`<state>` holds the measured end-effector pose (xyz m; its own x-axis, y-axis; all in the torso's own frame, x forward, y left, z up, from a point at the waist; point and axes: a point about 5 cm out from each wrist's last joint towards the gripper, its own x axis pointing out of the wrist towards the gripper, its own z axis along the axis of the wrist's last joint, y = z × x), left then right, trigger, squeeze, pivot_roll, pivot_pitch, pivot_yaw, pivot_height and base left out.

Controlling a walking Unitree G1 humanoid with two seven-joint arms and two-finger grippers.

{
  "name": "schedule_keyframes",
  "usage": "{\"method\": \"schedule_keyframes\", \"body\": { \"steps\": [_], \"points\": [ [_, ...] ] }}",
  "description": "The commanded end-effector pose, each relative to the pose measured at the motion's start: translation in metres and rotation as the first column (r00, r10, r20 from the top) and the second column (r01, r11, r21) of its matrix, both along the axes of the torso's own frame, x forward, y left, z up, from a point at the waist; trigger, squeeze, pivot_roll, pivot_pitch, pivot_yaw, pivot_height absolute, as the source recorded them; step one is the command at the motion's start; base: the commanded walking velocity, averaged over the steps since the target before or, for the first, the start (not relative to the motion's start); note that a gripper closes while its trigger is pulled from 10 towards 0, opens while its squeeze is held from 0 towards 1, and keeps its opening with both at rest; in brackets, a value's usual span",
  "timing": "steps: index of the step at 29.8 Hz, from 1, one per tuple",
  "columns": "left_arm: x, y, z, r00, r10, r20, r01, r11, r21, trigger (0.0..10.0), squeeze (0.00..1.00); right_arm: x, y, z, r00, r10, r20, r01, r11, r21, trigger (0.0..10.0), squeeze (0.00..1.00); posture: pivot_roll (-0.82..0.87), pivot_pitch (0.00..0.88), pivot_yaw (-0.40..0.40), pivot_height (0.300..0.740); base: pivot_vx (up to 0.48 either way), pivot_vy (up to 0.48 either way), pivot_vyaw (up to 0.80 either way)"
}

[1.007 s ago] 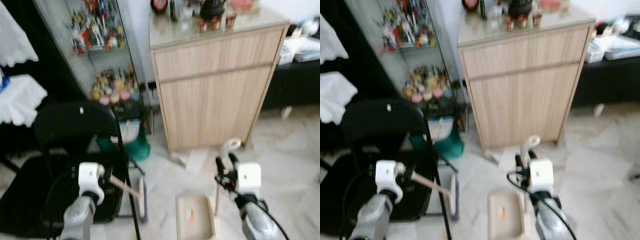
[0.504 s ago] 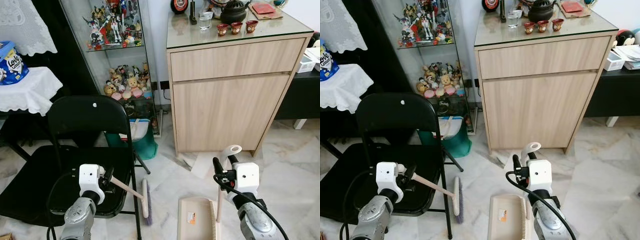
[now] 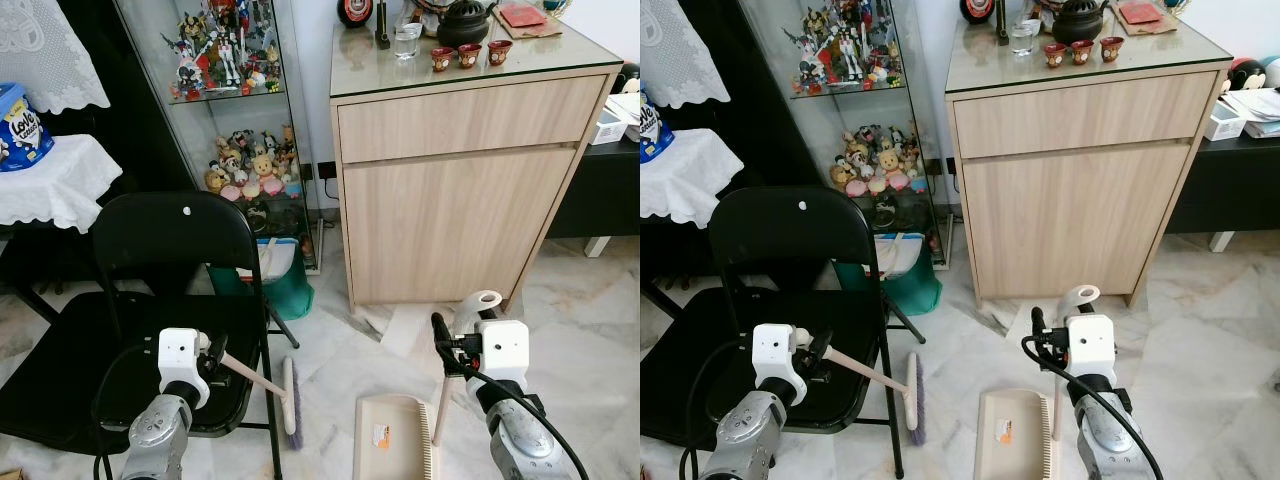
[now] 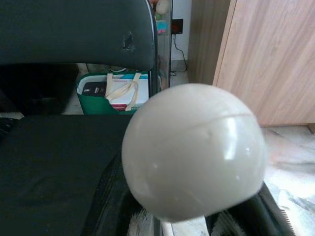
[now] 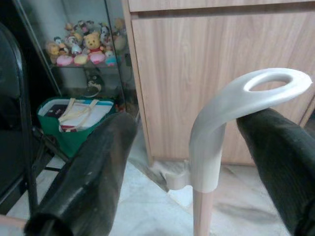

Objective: Sweep floor

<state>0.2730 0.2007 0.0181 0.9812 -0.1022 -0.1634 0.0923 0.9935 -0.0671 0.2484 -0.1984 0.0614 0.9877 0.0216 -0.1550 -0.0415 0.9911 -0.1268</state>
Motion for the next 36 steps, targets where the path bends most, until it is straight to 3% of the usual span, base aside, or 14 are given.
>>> {"method": "schedule_keyframes", "body": {
  "steps": [1, 11, 18, 36],
  "points": [
    [0.000, 0.009, 0.002, 1.000, 0.024, -0.005, -0.024, 0.999, 0.028, 10.0, 0.00, 0.002, -0.004, -0.006, 0.999, -0.030, -0.042, 0.029, 0.999, -0.025, 10.0, 0.00, -0.26, 0.000, 0.160, 0.740, 0.000, 0.000, 0.00],
    [0.001, 0.010, 0.002, 1.000, 0.020, -0.009, -0.020, 0.999, 0.032, 10.0, 0.00, 0.013, -0.012, -0.008, 0.996, -0.055, -0.063, 0.052, 0.998, -0.040, 10.0, 0.00, -0.26, 0.000, 0.169, 0.740, 0.000, 0.000, 0.00],
    [0.000, 0.010, 0.001, 1.000, 0.021, -0.010, -0.021, 0.999, 0.034, 10.0, 0.00, 0.023, -0.013, -0.015, 0.994, -0.032, -0.101, 0.024, 0.996, -0.083, 10.0, 0.00, -0.24, 0.000, 0.171, 0.740, 0.000, 0.000, 0.00],
    [0.000, 0.012, 0.002, 1.000, 0.029, -0.005, -0.029, 0.999, 0.041, 10.0, 0.00, 0.039, -0.008, -0.014, 0.996, 0.016, -0.086, -0.023, 0.997, -0.080, 10.0, 0.00, -0.23, 0.000, 0.171, 0.740, 0.000, 0.000, 0.00]
  ]
}}
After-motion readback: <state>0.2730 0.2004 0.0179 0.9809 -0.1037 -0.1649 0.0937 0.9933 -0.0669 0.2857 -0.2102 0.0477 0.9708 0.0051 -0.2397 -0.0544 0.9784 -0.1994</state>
